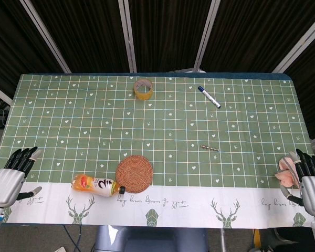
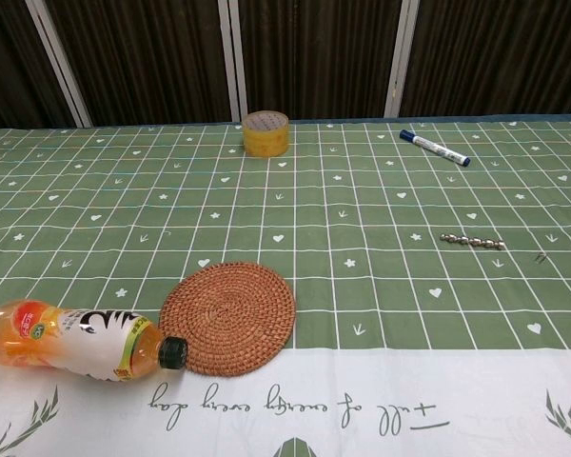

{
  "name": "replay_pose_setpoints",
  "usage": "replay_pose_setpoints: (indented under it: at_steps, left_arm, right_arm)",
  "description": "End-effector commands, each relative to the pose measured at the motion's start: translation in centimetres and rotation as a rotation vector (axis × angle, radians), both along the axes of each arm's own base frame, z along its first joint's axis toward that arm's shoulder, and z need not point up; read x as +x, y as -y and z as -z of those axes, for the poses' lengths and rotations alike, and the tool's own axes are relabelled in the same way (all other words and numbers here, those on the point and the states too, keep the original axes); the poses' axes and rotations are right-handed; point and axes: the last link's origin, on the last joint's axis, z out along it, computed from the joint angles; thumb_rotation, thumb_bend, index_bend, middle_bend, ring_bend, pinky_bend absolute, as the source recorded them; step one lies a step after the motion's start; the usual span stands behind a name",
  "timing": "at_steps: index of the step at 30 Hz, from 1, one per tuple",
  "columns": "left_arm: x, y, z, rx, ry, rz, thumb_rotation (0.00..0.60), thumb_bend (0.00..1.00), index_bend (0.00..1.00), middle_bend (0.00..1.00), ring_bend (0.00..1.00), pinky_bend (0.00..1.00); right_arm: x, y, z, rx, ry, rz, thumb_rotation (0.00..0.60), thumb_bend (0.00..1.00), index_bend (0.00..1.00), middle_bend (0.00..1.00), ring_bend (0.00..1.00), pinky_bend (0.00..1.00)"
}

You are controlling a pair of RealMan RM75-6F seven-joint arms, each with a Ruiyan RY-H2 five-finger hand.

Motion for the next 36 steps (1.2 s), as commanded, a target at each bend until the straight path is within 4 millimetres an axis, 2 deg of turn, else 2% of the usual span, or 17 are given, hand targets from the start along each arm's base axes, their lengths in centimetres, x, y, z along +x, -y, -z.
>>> replay_pose_setpoints:
  at_steps: [1,7,10,15,20,26,30,36]
  left_arm:
    - [0.0,0.0,0.0,-0.001,0.000,-0.001,0.600,0.09,0.00,0.00,0.00,0.00]
    - [0.0,0.0,-0.1,0.002,0.002,0.001,0.600,0.09,0.00,0.00,0.00,0.00]
    - [0.1,0.0,0.0,0.001,0.003,0.002,0.600,0.09,0.00,0.00,0.00,0.00]
    - [0.1,-0.1,0.0,0.003,-0.002,0.013,0.600,0.09,0.00,0.00,0.00,0.00]
    - [0.1,-0.1,0.0,0.006,-0.001,0.017,0.600,0.09,0.00,0.00,0.00,0.00]
    - [0.2,-0.2,-0.1,0.009,0.002,0.017,0.600,0.09,0.00,0.00,0.00,0.00]
    - [0.2,-0.1,-0.1,0.007,0.005,0.013,0.600,0.09,0.00,0.00,0.00,0.00]
    - [0.1,-0.3,-0.1,0.003,0.011,0.001,0.600,0.09,0.00,0.00,0.00,0.00]
  right_arm:
    - [0.0,0.0,0.0,0.000,0.000,0.000,0.600,0.15,0.04,0.00,0.00,0.00]
    - [0.2,0.0,0.0,-0.001,0.012,-0.003,0.600,0.15,0.04,0.00,0.00,0.00]
    - [0.9,0.3,0.2,-0.003,0.028,-0.017,0.600,0.15,0.04,0.00,0.00,0.00]
    - [2.6,1.9,0.5,-0.013,0.075,-0.029,0.600,0.15,0.07,0.00,0.00,0.00]
    - [4.8,4.5,1.1,-0.016,0.106,-0.043,0.600,0.15,0.19,0.00,0.00,0.00]
    - [7.7,8.3,2.9,0.009,0.140,-0.032,0.600,0.16,0.30,0.02,0.00,0.00]
    - [9.2,10.9,5.1,0.028,0.139,-0.017,0.600,0.16,0.35,0.05,0.00,0.00]
    - [11.0,13.6,8.6,0.060,0.139,0.009,0.600,0.17,0.39,0.06,0.00,0.00]
